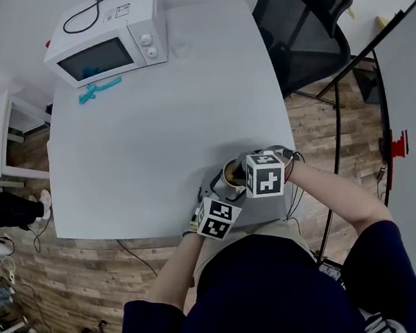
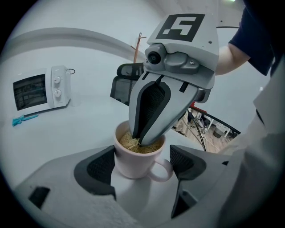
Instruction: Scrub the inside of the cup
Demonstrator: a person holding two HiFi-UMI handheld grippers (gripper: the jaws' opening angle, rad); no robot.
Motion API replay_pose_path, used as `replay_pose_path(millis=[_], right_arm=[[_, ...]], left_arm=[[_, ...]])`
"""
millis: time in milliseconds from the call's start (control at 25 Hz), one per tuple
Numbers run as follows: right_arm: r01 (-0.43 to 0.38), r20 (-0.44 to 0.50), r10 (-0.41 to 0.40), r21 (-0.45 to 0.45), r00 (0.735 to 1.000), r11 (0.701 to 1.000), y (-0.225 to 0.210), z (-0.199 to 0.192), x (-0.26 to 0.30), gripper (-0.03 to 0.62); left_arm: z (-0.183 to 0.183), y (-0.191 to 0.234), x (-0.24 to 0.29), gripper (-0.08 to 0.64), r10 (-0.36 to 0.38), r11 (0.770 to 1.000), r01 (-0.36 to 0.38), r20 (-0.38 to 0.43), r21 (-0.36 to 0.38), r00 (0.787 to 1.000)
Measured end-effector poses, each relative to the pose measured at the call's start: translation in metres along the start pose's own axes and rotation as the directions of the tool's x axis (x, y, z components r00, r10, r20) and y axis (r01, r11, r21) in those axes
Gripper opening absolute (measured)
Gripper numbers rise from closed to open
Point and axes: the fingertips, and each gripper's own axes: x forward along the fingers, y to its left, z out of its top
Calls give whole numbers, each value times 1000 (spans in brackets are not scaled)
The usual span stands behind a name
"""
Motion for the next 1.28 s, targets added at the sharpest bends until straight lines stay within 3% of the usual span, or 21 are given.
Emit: replay_pose_path(millis=[240,440,600,680,760,960,1280], right_arm=[[15,62,-22,107,998,994,-8,0,-11,38],[31,82,-43,139,996,990,-11,4,-19,38],[27,89,-45,201,995,979,-14,7,-25,38],[26,95,-49,232,994,972,-18,8,-29,38],[16,110,-47,269,993,963,-19,12,-35,38],[17,134,-60,303,989,953,-24,18,-50,38],[61,184,-122,306,975,950,-30,37,-82,38]], left_arm=[[-4,16,-10,376,15,1000,-15,-6,-16,1000],[-9,22,-14,349,25,998,-23,-30,54,999],[-15,19,-15,201,8,996,-3,-59,85,998],[-19,22,-17,157,25,996,-19,-67,90,997],[-21,27,-19,60,45,994,-38,-68,99,997],[-21,37,-21,58,54,992,-46,-65,120,996],[-19,55,-22,58,61,995,-57,-43,84,997]])
